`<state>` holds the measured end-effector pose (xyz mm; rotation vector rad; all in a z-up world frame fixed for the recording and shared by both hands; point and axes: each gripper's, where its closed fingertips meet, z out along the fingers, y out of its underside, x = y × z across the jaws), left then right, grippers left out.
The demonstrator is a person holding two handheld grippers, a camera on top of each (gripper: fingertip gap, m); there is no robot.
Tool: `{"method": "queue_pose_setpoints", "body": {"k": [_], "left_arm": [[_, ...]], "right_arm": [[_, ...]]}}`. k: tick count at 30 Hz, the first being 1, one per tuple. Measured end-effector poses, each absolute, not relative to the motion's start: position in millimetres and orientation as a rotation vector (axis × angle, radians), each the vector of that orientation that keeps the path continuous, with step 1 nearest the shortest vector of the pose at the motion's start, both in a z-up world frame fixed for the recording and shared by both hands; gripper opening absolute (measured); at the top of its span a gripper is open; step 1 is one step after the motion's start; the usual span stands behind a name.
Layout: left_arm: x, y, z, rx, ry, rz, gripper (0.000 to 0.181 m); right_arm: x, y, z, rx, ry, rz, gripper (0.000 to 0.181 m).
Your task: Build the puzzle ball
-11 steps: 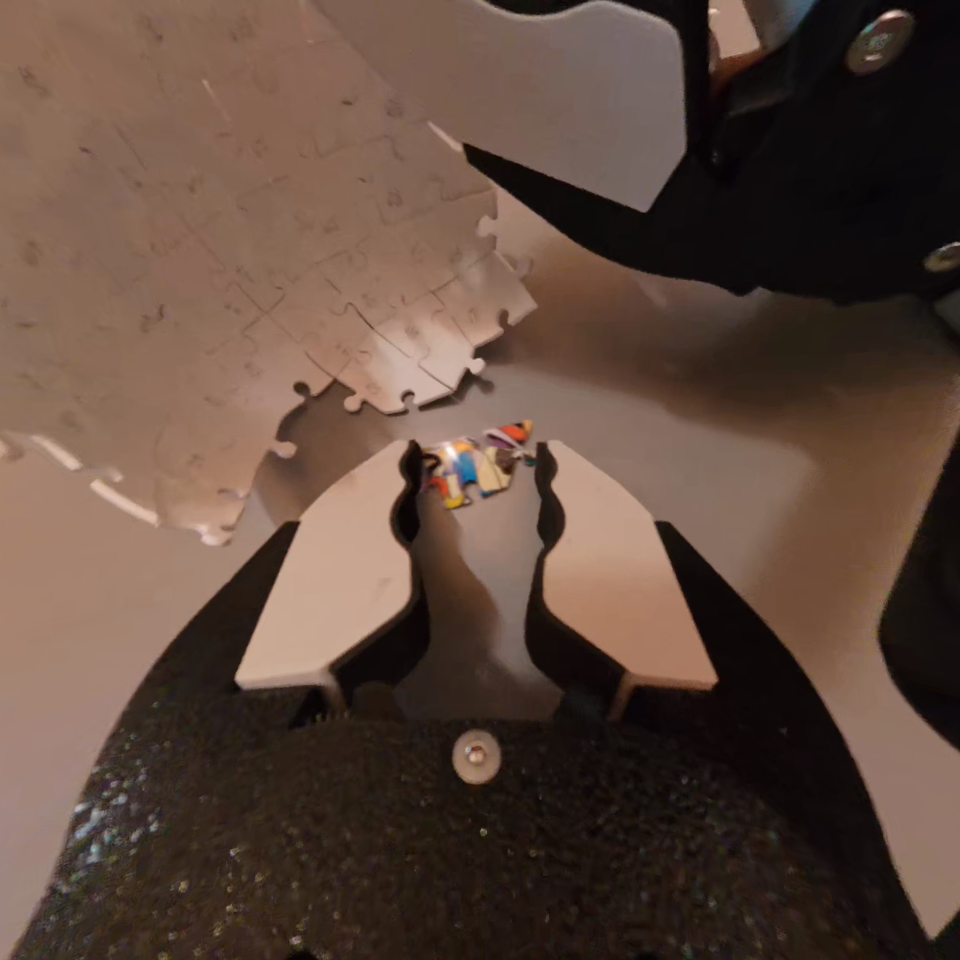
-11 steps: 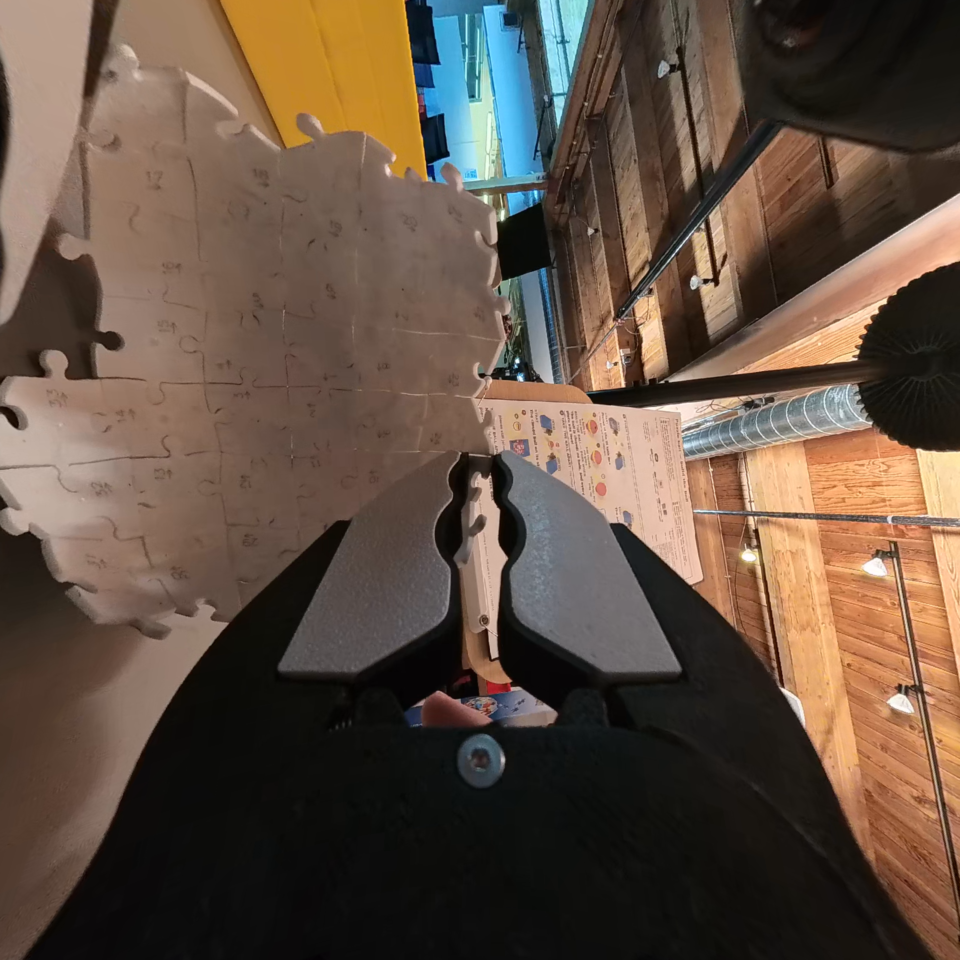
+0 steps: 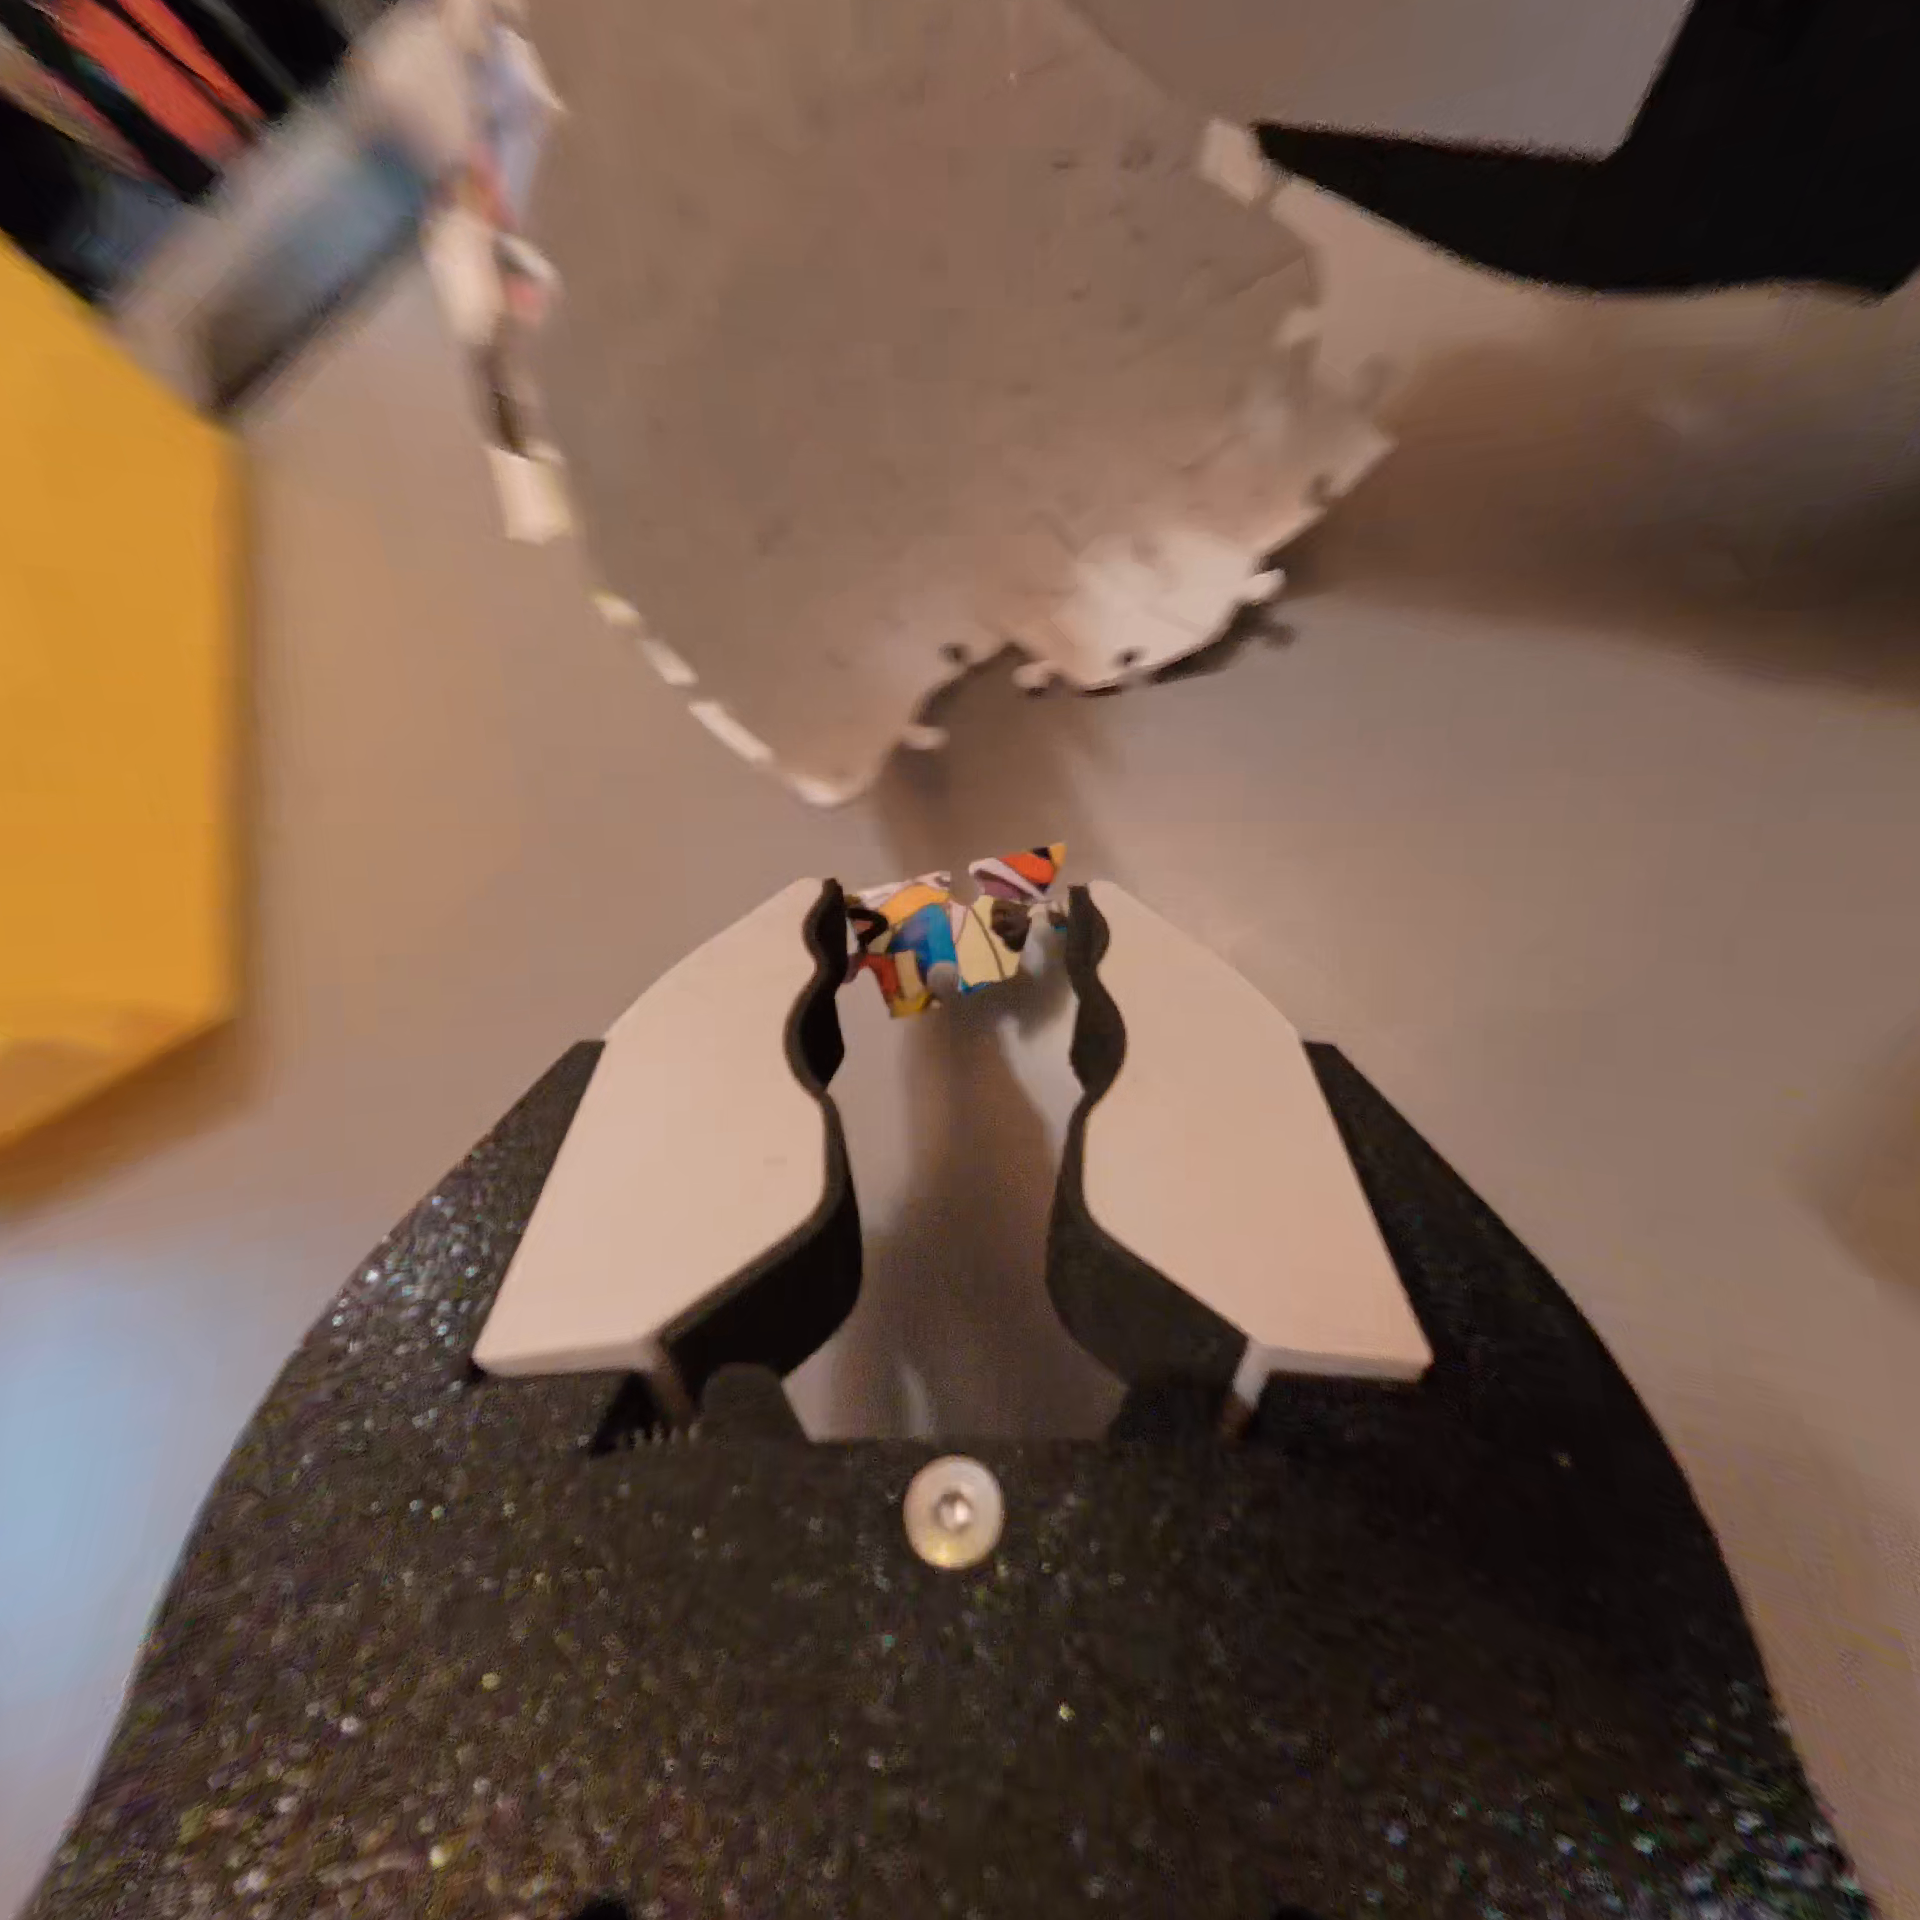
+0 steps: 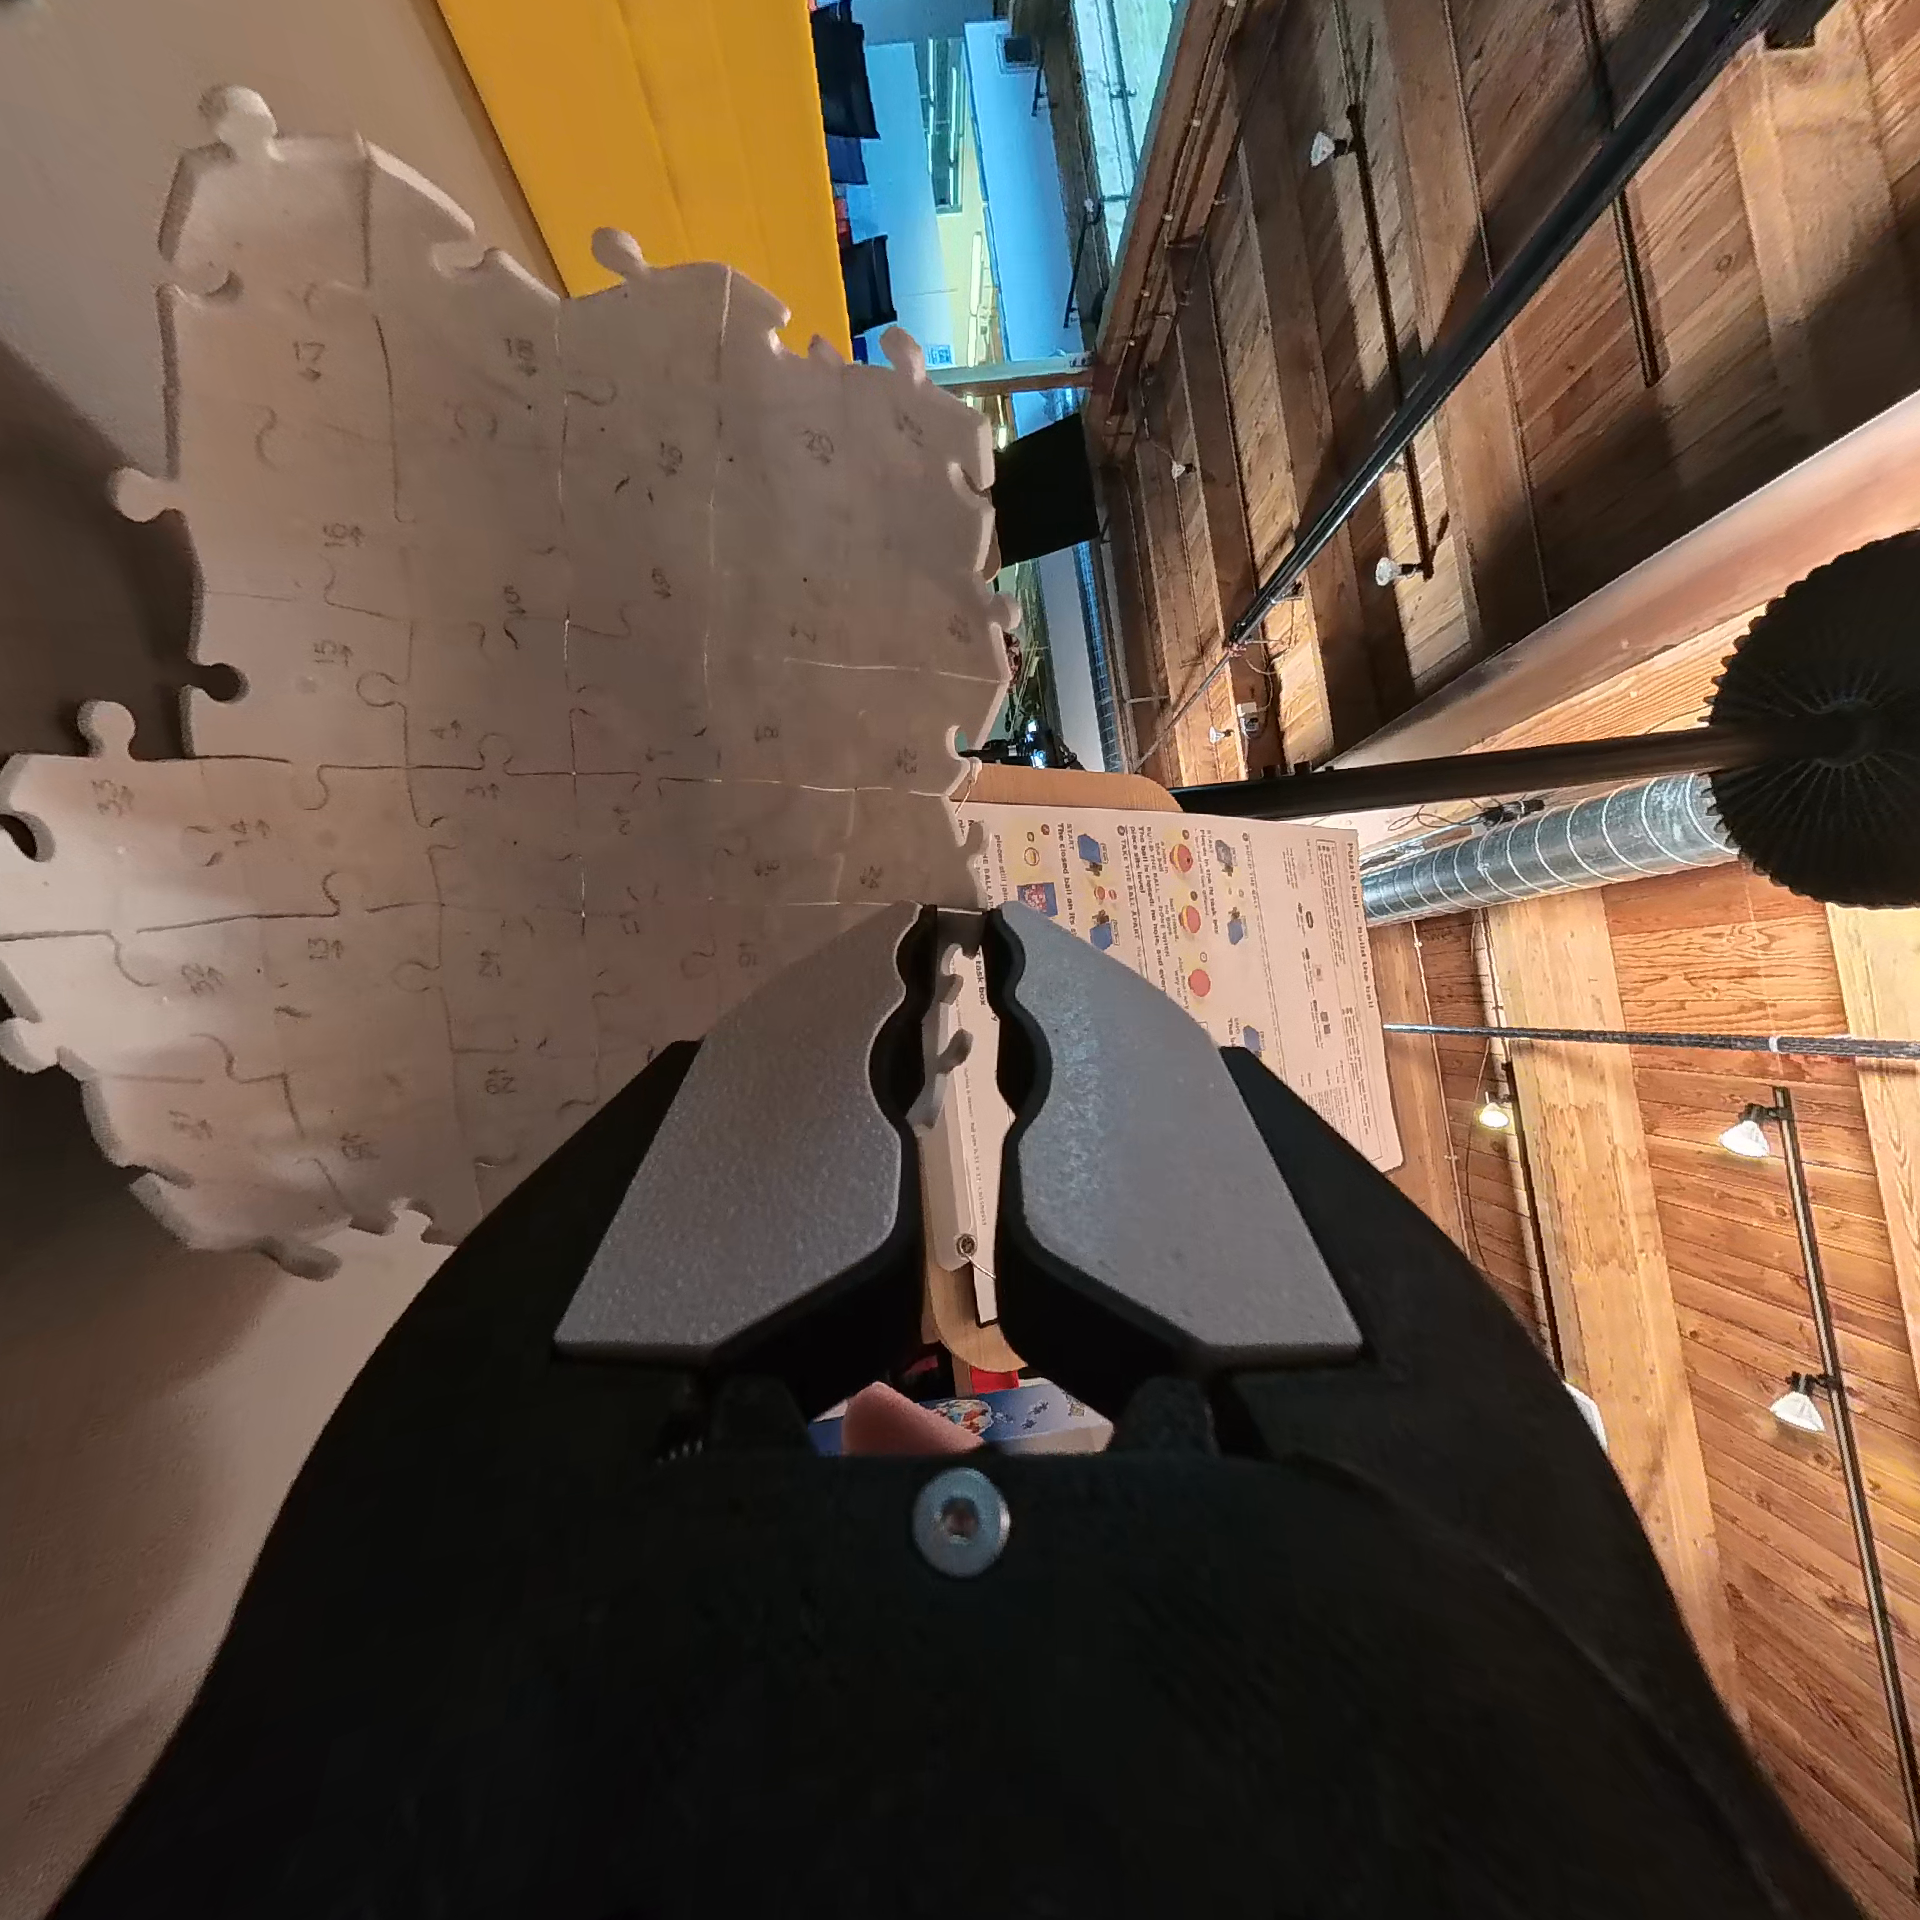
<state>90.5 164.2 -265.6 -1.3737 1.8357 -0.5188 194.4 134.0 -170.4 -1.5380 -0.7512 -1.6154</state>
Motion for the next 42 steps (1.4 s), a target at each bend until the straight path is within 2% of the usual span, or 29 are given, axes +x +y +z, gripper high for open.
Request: {"method": "queue_pose_setpoints", "body": {"k": [1,4,9,15,20,30,36,42], "left_arm": [[88.4,175.8,-258.9,-1.29,1.805,-0.413,0.04],[81.5,189.6,-249.2,-1.03,1.823,-0.172,0.042],[73.6,172.1,-256.7,-0.831,1.939,-0.14,0.047],[67.7,188.2,-260.6,-1.356,1.8,-0.325,0.042],[78.0,178.6,-270.2,-1.788,1.643,-0.652,0.048],[66.7,227.8,-281.5,-1.902,1.51,-0.416,0.049],[70.1,208.4,-279.3,-1.962,1.514,-0.606,0.049],[77.1,192.2,-285.9,-1.98,1.562,-0.593,0.048]], "right_arm": [[194.3,134.1,-170.4,-1.537,-0.752,-1.616,0.008],[193.7,134.3,-170.1,-1.532,-0.755,-1.618,0.008],[194.6,134.0,-170.4,-1.531,-0.756,-1.62,0.008],[193.9,134.0,-170.1,-1.525,-0.761,-1.624,0.008],[193.8,134.3,-170.2,-1.522,-0.764,-1.626,0.008],[193.0,134.4,-170.2,-1.517,-0.767,-1.622,0.008],[193.4,134.6,-170.4,-1.518,-0.766,-1.622,0.008],[193.4,134.5,-170.6,-1.516,-0.767,-1.623,0.008]]}}
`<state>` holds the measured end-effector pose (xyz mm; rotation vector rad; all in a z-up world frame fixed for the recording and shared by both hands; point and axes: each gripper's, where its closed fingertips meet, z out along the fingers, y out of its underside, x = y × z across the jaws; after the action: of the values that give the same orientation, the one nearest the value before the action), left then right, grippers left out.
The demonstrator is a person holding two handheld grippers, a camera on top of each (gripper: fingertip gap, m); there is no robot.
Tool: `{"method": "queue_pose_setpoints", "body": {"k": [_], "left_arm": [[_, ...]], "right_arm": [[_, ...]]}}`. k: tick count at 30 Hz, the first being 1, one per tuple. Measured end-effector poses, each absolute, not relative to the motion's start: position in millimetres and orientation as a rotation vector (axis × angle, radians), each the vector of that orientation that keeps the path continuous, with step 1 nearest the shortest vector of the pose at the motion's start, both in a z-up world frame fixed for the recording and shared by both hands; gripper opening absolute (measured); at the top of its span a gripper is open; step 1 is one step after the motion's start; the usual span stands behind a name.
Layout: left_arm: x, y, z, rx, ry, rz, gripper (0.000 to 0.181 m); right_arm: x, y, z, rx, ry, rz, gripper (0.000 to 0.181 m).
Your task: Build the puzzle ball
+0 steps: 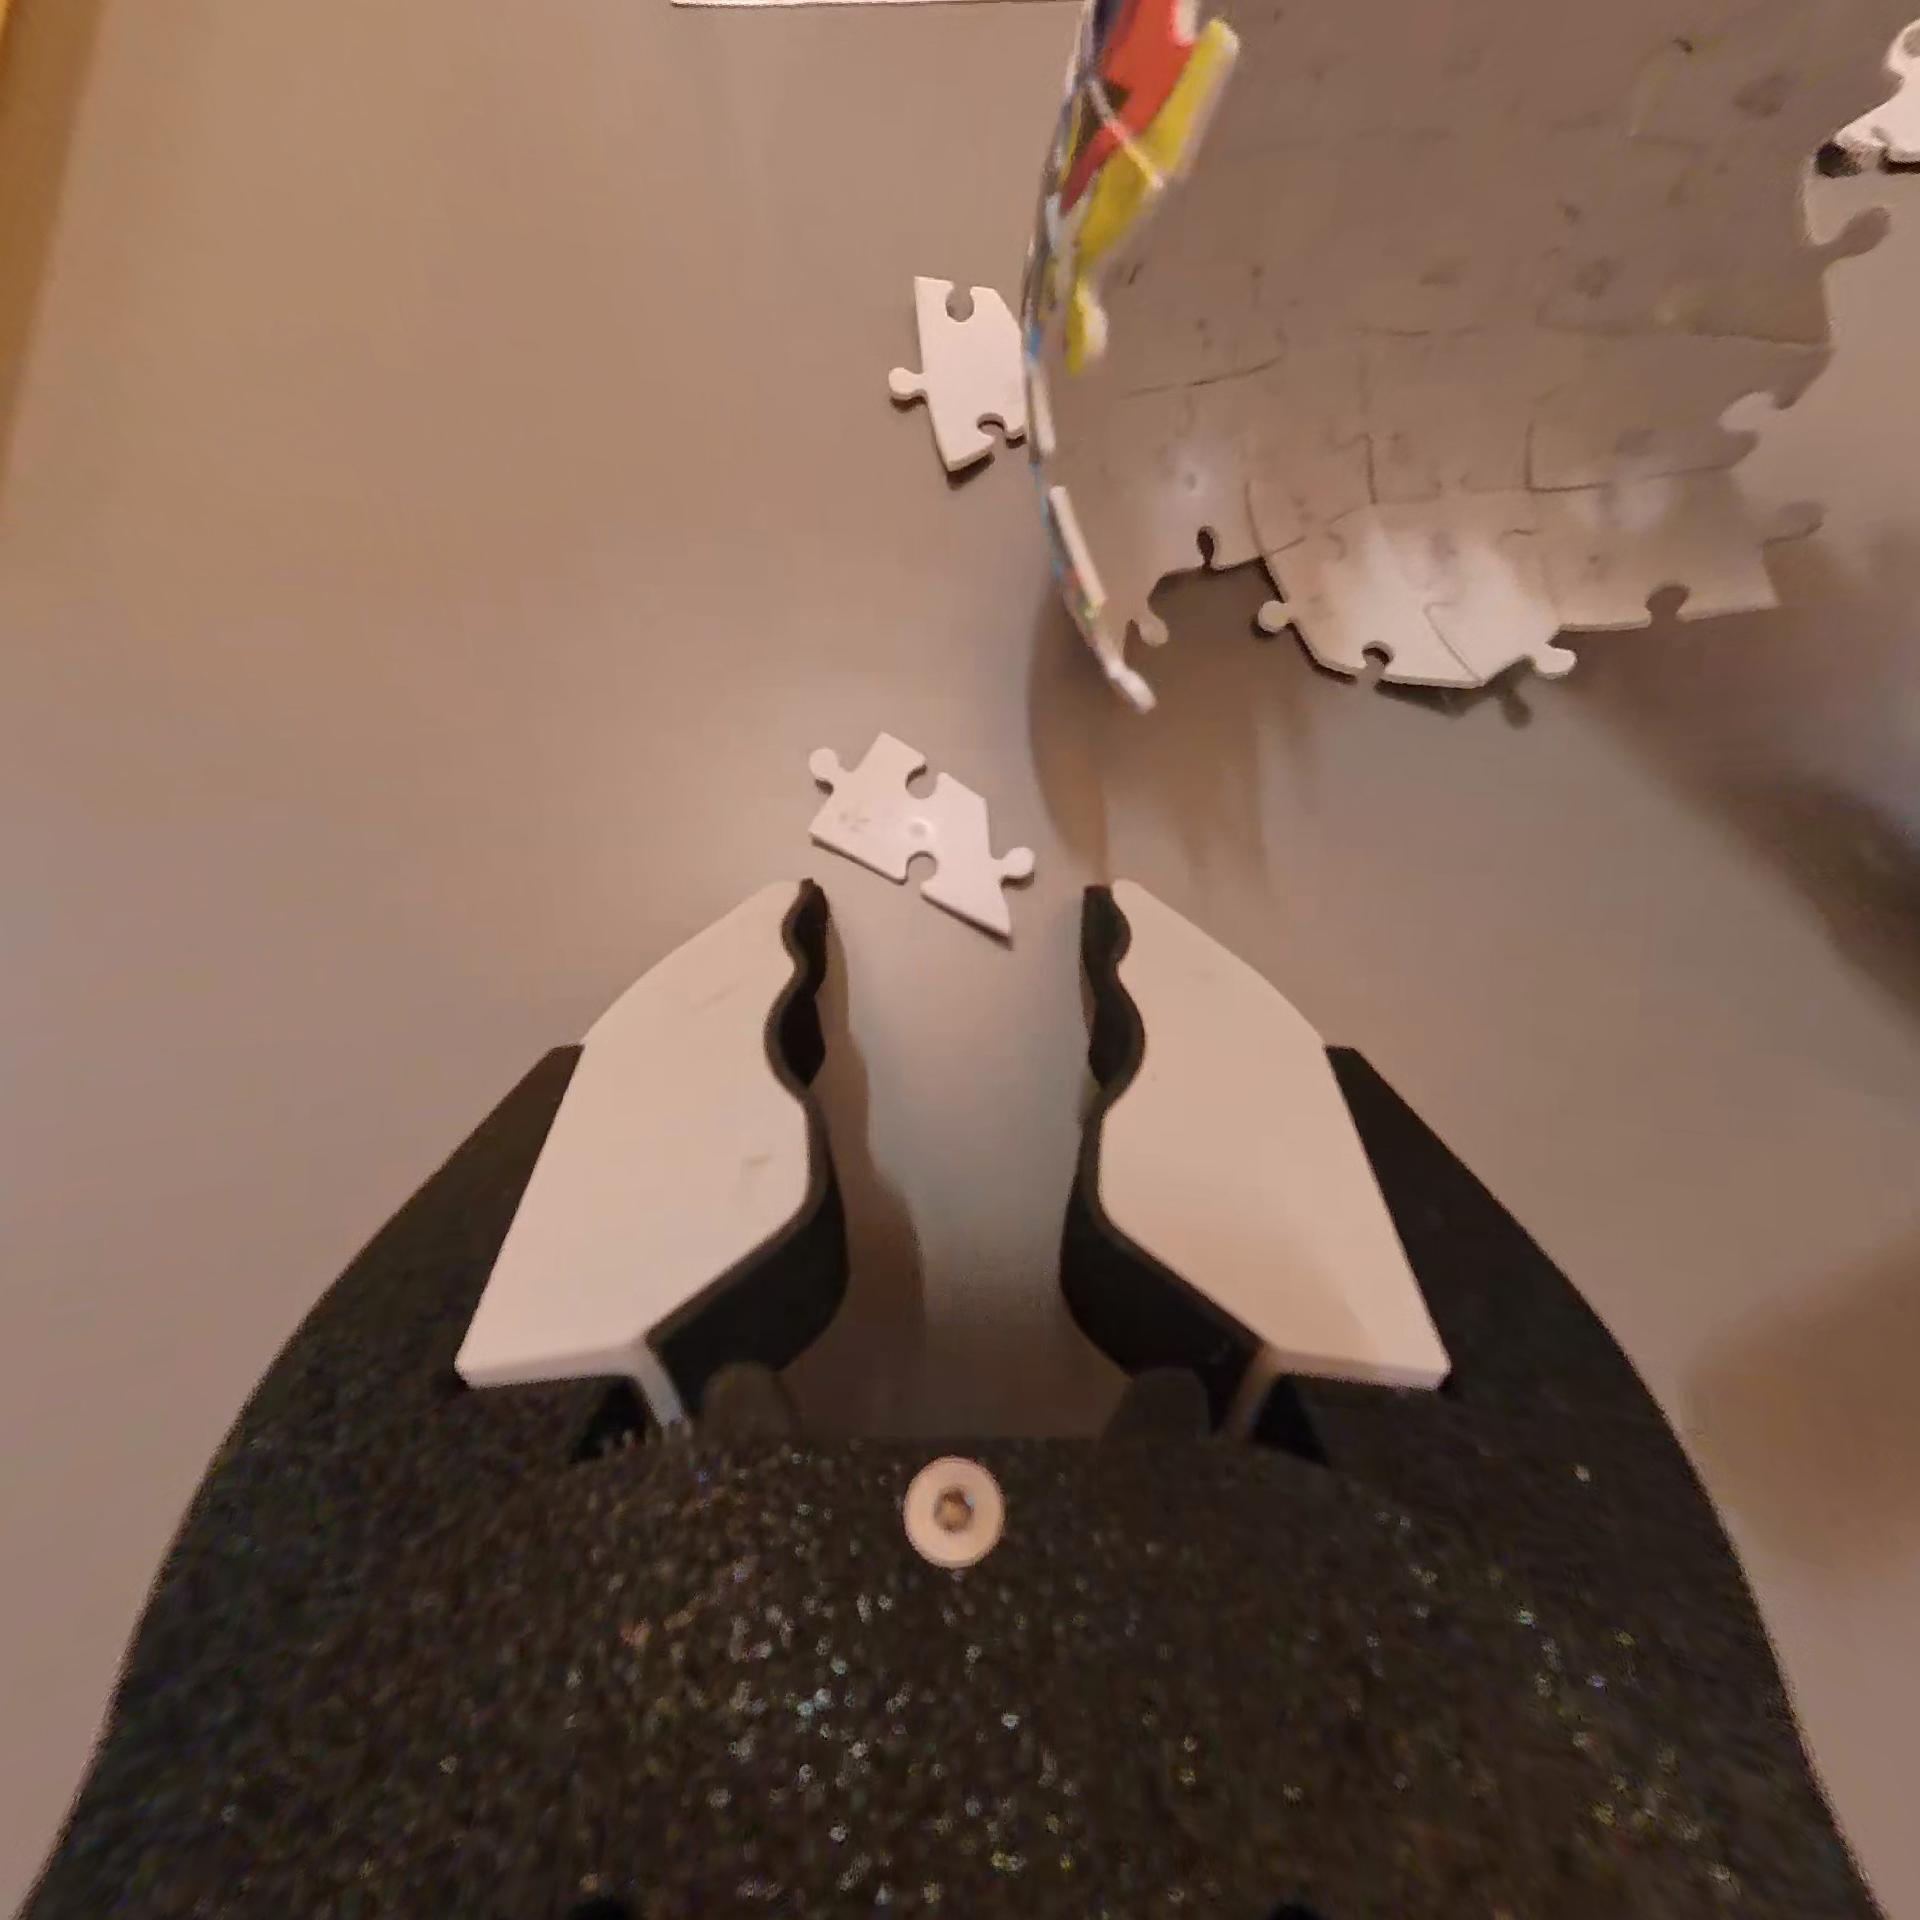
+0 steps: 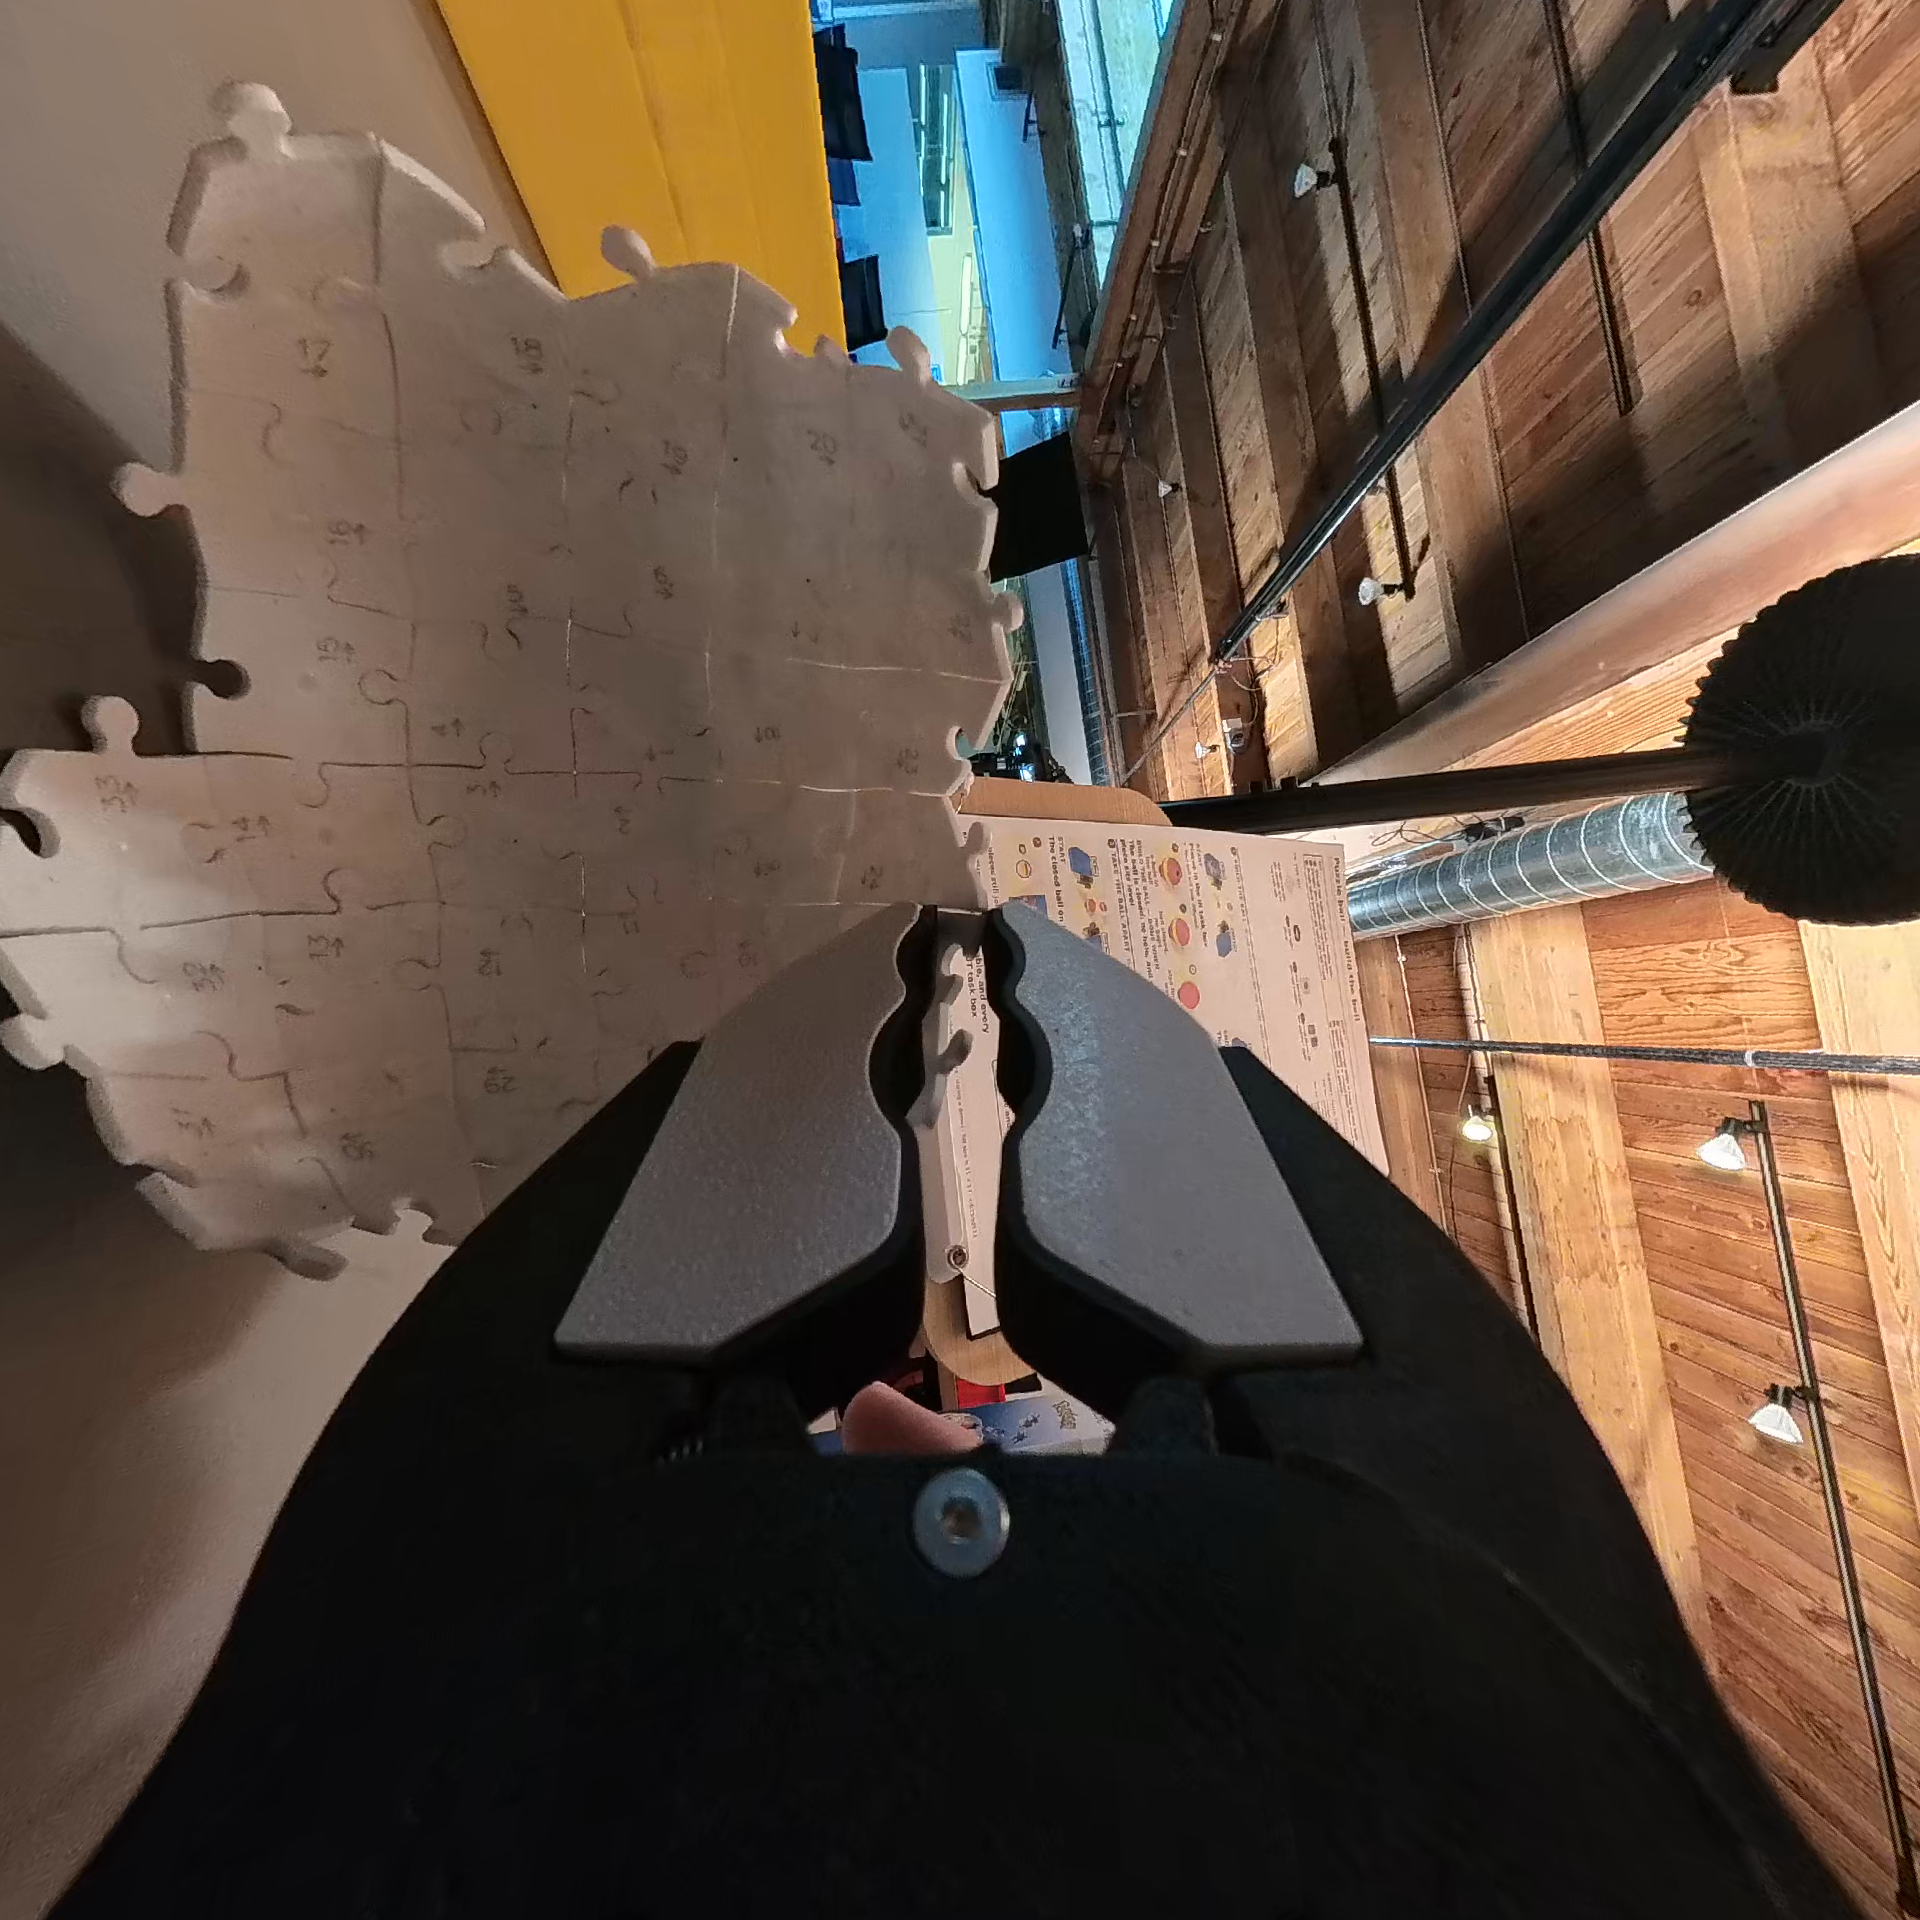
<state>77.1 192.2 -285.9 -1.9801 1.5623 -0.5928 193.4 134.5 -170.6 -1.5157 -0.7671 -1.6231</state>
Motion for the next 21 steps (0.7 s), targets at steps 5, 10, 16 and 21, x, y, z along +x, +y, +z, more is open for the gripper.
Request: {"method": "queue_pose_setpoints", "body": {"k": [5,10,16,21], "left_arm": [[78.5,196.8,-285.1,-1.966,1.55,-0.543,0.038],[75.5,200.6,-285.5,-1.991,1.539,-0.568,0.029],[81.0,206.2,-285.6,-1.993,1.519,-0.574,0.031],[84.6,209.4,-285.6,-1.989,1.512,-0.576,0.02]], "right_arm": [[193.0,134.8,-170.4,-1.514,-0.768,-1.623,0.008],[192.0,135.2,-170.3,-1.512,-0.772,-1.628,0.008],[189.2,135.6,-169.7,-1.504,-0.773,-1.637,0.008],[186.9,136.3,-169.4,-1.498,-0.778,-1.641,0.008]]}}
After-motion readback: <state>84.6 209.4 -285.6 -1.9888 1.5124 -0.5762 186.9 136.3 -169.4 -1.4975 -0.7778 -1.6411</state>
